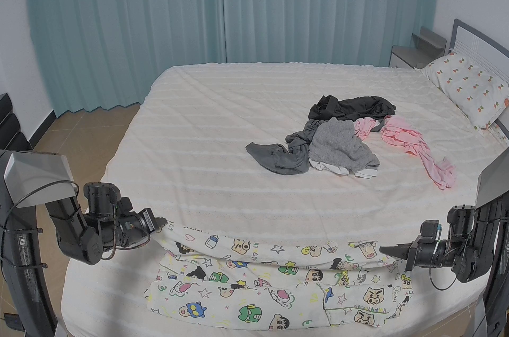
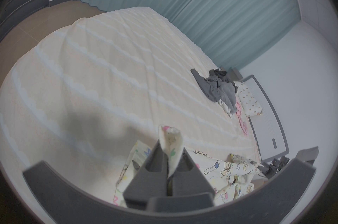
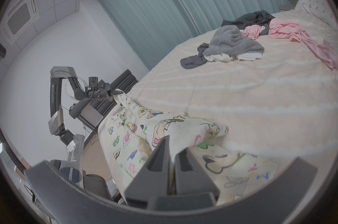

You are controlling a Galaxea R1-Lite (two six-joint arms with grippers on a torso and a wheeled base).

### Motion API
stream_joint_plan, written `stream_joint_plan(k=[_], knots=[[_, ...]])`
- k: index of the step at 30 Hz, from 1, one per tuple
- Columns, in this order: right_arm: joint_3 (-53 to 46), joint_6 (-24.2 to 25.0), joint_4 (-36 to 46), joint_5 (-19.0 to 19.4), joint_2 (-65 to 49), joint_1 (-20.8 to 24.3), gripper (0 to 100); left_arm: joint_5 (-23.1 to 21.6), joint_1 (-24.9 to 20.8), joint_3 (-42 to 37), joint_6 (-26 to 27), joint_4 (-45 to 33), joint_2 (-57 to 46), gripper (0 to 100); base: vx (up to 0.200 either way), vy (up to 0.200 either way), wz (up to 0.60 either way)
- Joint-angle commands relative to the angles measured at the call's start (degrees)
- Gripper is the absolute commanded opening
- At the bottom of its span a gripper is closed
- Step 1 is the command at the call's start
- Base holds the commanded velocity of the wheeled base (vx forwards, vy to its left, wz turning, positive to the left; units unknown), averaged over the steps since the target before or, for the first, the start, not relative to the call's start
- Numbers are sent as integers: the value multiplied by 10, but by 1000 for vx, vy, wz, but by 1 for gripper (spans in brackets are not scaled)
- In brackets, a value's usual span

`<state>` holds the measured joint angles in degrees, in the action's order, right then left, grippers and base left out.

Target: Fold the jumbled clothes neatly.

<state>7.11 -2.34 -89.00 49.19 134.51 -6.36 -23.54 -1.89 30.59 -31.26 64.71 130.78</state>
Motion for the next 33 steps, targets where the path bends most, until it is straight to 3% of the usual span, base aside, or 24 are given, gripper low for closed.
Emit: stream_joint_plan(k=[1,11,12,15,16,26,29,33], knots=[[-26,-21,-5,-1,44,-6,0,-7,0,-42,24,32,25,0,0,0,0],[-34,-48,-5,-4,97,-10,0,-7,0,-92,49,131,65,0,0,0,0],[-37,-52,-5,-4,98,-10,0,-7,0,-97,49,132,65,100,0,0,0],[-48,-58,-5,-4,98,-9,0,-7,0,-106,49,133,63,100,0,0,0],[-51,-59,-5,-4,98,-9,100,-7,0,-111,49,133,63,100,0,0,0],[-67,-58,-5,-6,71,-47,100,-10,11,-176,27,190,61,100,0,0,0],[-71,-57,-5,-5,38,-87,100,-26,26,-203,-28,249,59,100,0,0,0],[-71,-39,-5,-1,-16,-115,100,-38,42,-206,-98,253,29,100,0,0,0]])
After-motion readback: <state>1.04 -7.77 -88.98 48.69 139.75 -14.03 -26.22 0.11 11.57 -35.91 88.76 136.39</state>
